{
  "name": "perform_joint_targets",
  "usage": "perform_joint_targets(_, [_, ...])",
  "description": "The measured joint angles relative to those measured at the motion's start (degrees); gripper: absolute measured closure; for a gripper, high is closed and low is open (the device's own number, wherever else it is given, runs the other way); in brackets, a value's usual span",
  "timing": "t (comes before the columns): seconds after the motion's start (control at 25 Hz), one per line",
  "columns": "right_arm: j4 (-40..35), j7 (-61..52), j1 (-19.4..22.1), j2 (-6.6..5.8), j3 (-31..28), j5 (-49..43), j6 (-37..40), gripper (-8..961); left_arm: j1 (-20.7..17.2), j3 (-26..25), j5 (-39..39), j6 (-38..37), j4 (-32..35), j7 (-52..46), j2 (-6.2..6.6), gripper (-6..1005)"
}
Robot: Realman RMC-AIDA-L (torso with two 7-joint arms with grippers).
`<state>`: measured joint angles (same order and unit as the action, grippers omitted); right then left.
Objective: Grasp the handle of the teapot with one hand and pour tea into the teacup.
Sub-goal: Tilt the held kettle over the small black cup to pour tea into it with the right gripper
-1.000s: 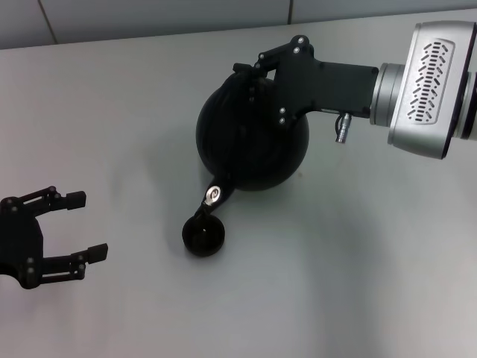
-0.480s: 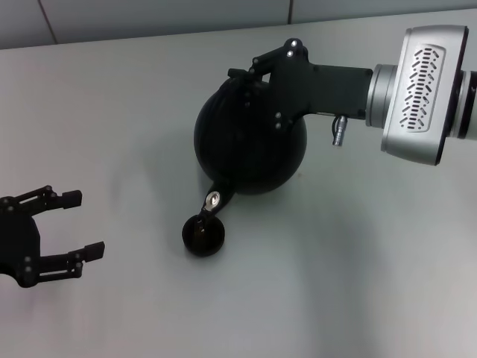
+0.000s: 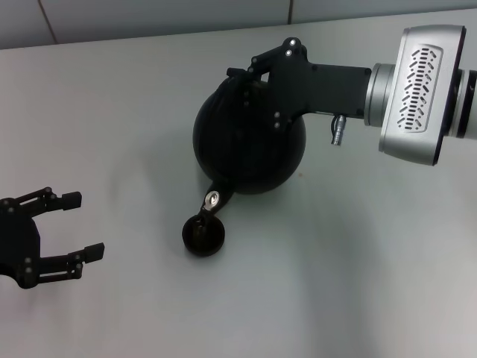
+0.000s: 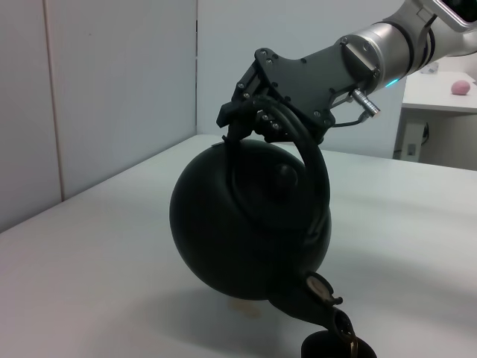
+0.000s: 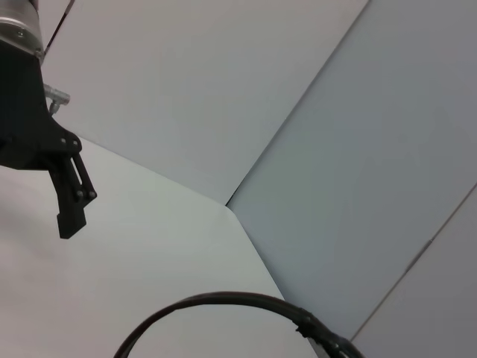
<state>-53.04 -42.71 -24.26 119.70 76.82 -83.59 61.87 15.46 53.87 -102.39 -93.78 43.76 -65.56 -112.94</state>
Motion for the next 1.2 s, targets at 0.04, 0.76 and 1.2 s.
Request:
perform_joint_targets(0.04, [0.0, 0.0, 0.0, 0.0, 0.0, 0.0, 0.0, 852, 0.0, 0.0, 0.0, 0.0, 0.0, 0.0, 0.0, 135])
perform_joint_targets(0.76, [1.6, 0.0, 2.9, 0.18, 0.1, 5.0, 0.0, 854, 0.2, 0.0, -0.1, 0.1, 0.0, 0.0, 0.18, 136])
perform_joint_targets(1.2, [5.8, 0.0, 5.4, 0.06, -0.8, 16.3, 0.4, 854, 0.3, -0.1, -0.1, 0.3, 0.1, 0.0, 0.02, 136])
